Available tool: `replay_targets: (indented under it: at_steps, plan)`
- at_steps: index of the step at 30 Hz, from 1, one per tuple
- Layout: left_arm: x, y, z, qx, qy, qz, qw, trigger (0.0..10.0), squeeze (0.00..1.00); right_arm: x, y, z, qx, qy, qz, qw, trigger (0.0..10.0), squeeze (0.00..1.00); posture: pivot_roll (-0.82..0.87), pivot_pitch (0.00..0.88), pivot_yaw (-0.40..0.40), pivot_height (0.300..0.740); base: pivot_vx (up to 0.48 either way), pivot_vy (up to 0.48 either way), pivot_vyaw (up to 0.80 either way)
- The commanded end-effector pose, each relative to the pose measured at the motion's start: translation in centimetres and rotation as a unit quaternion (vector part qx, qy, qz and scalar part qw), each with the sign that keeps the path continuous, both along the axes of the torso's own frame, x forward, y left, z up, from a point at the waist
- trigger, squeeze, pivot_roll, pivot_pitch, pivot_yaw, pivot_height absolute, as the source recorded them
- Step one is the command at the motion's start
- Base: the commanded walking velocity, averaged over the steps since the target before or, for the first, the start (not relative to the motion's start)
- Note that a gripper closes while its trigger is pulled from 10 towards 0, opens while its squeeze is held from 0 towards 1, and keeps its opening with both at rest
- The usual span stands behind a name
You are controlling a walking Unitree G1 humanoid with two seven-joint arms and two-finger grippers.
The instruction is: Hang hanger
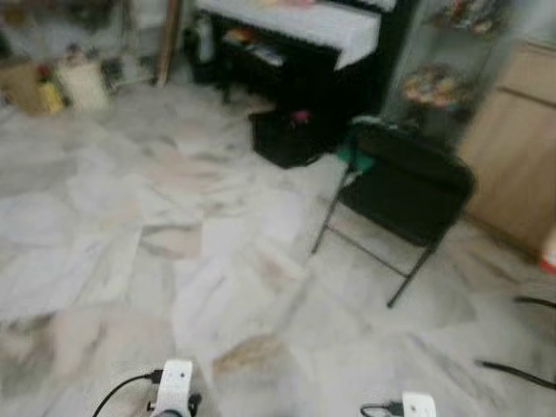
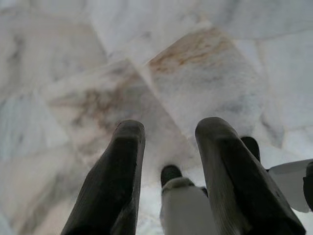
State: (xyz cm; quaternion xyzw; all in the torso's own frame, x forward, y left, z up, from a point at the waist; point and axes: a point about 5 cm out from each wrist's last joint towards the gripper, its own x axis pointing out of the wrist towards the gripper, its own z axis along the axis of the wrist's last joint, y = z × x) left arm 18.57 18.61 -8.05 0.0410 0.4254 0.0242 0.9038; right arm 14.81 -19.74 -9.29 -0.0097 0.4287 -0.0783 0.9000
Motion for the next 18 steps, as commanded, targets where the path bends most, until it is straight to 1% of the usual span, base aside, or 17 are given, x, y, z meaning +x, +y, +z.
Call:
replay_targets:
  at_steps: [1,15,18]
  plan:
    - [-0.38,0.30,-0.18,0.007,0.010,-0.008,1.000,10.0,0.00,-0.49,-0.05,-0.18,0.000,0.007,-0.005,1.000,10.0,0.00,-0.16,0.000,-0.026,0.740,0.000,0.000,-0.75]
    - [-0.47,0.40,-0.17,0.008,0.009,-0.025,1.000,10.0,0.00,-0.82,0.17,-0.32,0.004,0.009,-0.006,1.000,10.0,0.00,-0.16,0.000,-0.020,0.740,0.000,0.000,-0.75]
    - [-0.51,0.35,-0.20,0.008,0.010,-0.030,0.999,10.0,0.00,-0.85,0.15,-0.32,0.003,0.009,-0.001,1.000,10.0,0.00,-0.16,0.000,-0.019,0.740,0.000,0.000,0.00]
